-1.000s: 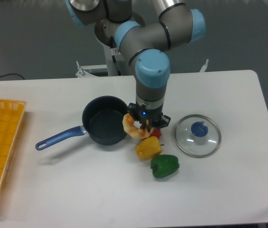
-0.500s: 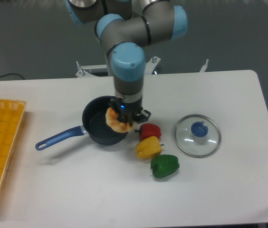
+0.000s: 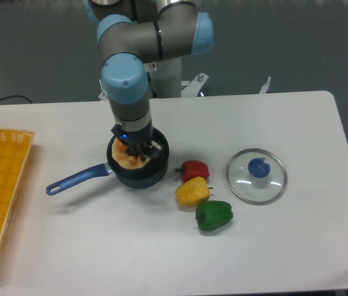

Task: Place the donuts in the pot
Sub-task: 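Lower the donut into the saucepan and open the gripper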

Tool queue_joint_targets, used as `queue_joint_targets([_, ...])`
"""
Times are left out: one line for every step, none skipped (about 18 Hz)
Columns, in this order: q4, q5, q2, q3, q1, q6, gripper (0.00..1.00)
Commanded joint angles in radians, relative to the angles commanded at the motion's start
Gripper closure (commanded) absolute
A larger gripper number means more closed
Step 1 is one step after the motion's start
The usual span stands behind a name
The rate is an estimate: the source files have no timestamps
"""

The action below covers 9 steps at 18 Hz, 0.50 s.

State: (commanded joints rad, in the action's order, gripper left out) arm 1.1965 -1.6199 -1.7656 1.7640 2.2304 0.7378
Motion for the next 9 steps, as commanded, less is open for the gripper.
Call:
queue_joint_targets([-0.002,0.000,-0.002,0.003,-0.002,0.005,0.74])
queue_joint_targets([-0.002,0.000,-0.002,0.011,-0.002,0.017,0.74])
queue_joint_targets([-0.002,-0.003,0.000,0.020,0.000,0.031,0.74])
queue_joint_targets([-0.002,-0.008,0.000,0.031,0.000,0.044,0.74])
queue_joint_targets([-0.003,-0.015,0.000,0.037,0.005,0.060,0.74])
queue_joint_targets([-0.003,-0.020,0.000,0.043,0.009,0.070,0.74])
queue_joint_targets([-0.005,-0.021,0.000,0.046,0.011,0.077,0.74])
queue_joint_targets([-0.005,-0.024,0.000,0.049,0.014,0.077,0.74])
queue_joint_targets([-0.008,-0.026,-0.002,0.051,0.015,0.077,0.74])
